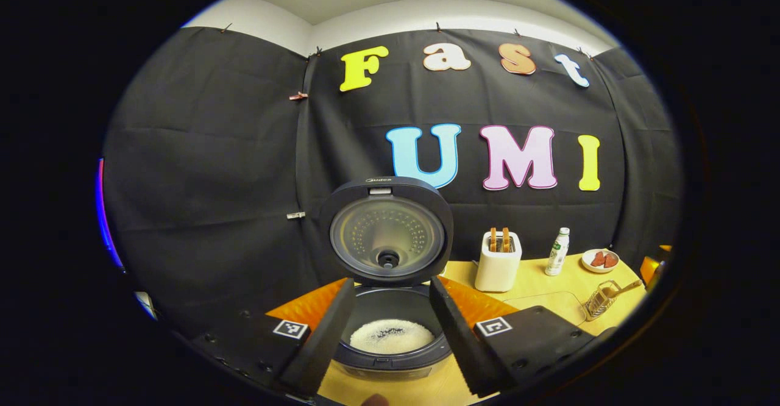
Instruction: Close the left gripper, press the button to open the rice cooker; take a wooden spoon from the chopstick holder with the right hand, scoop a spoonful of rice and pour it into the rice cooker, then put the wooden spoon back into the chopstick holder.
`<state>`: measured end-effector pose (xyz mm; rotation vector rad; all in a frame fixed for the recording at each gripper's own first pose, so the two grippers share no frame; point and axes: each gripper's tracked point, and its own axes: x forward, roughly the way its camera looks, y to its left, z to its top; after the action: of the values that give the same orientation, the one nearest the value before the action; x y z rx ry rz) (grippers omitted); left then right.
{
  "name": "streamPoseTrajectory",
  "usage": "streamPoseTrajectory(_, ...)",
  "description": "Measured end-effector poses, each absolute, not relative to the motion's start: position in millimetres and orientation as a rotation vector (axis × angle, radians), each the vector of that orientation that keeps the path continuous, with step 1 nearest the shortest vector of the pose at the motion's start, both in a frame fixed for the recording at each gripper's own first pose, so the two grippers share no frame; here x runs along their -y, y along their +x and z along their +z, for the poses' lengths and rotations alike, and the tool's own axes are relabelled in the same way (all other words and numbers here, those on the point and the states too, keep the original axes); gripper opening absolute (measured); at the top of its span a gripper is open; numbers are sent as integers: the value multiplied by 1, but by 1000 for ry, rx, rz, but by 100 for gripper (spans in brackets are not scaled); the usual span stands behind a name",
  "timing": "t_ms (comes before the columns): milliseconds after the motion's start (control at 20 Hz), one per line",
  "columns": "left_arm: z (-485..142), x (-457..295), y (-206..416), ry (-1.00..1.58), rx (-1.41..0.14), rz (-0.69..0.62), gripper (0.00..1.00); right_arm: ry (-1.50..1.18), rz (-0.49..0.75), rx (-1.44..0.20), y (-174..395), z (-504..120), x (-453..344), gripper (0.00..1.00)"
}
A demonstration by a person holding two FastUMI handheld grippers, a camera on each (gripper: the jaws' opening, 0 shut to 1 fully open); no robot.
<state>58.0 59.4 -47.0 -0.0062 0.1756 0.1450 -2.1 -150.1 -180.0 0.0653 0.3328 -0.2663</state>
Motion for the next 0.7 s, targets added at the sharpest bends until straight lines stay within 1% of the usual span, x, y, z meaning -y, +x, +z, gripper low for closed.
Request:
streamPoseTrajectory(150, -46, -60, 53, 20, -182, 172, 86, 96, -302, -384, -3, -214, 168, 87)
streamPoseTrajectory(300, -40, -60, 49, 41, -171, 199, 86, 128, -274, -429, -1, -246, 166, 87)
streamPoseTrajectory(400, -30, -71, 46, 72, -145, 265, 88, 163, -266, -456, 3, -266, 163, 87)
streamPoseTrajectory(450, -23, -72, 43, 77, -126, 283, 90, 170, -268, -459, 5, -273, 163, 87)
streamPoseTrajectory(650, -7, -66, 38, 135, -96, 312, 90, 212, -252, -441, 19, -287, 159, 87)
streamPoseTrajectory(700, -5, -65, 37, 146, -98, 313, 94, 218, -254, -438, 22, -289, 158, 87)
